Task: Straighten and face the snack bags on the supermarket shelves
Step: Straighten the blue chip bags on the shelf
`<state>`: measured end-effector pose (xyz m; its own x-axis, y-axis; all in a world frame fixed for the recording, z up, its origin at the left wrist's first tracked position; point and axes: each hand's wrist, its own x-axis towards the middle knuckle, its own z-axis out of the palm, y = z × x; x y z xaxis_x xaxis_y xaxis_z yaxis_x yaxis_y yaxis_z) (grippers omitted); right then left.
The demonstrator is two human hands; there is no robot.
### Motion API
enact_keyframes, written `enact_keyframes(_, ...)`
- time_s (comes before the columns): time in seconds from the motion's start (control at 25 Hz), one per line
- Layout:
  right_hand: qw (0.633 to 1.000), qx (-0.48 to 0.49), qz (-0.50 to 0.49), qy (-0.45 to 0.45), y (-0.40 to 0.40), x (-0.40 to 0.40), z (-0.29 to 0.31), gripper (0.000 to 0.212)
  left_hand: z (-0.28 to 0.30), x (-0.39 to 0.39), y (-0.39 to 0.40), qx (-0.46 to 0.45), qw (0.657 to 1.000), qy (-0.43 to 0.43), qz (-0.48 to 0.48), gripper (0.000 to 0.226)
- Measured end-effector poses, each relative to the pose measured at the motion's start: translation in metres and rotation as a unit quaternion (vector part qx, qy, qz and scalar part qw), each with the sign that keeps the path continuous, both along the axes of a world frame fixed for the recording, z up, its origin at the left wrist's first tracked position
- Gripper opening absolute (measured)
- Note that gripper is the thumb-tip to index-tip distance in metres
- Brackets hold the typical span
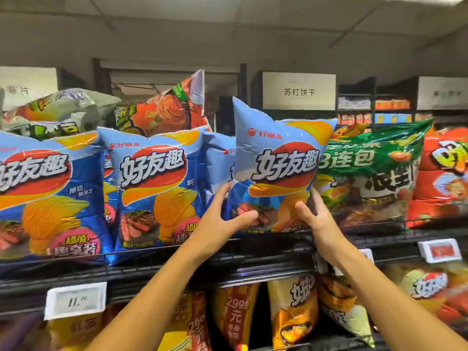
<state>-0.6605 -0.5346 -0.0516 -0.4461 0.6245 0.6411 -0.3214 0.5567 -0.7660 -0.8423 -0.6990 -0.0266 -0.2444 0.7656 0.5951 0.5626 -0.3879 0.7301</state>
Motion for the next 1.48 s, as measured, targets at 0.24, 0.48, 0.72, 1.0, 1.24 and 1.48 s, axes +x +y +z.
enact_keyframes(0.24, 0.998, 0.029, -0.029, -0.054, 0.001, 0.004, 0.016, 0.121, 0.001, -0.01, 0.0, -0.03, 0.999, -0.002, -0.029, 0.071)
enact_keyframes(0.48, 0.999, 0.004, 0.031, -0.013, 0.005, -0.006, 0.028, 0.097, 0.002, -0.015, 0.005, -0.024, 0.998, -0.038, -0.042, 0.096)
enact_keyframes(0.72, 0.994, -0.011, 0.099, -0.04, 0.024, -0.005, 0.01, 0.093, 0.002, -0.017, 0.004, -0.043, 0.996, -0.066, -0.047, 0.108)
enact_keyframes(1.0, 0.993, 0.002, 0.121, -0.007, 0.034, -0.007, 0.02, 0.101, 0.001, -0.009, 0.001, -0.033, 0.997, -0.067, -0.018, 0.089)
enact_keyframes(1.24, 0.995, 0.001, 0.092, -0.035, 0.025, -0.012, 0.018, 0.101, 0.002, -0.007, -0.006, -0.03, 0.994, -0.093, -0.04, 0.086)
enact_keyframes(1.48, 0.992, -0.074, 0.094, -0.05, 0.021, -0.012, 0.004, 0.08, 0.0, -0.014, -0.007, -0.033, 0.987, -0.141, -0.073, 0.077)
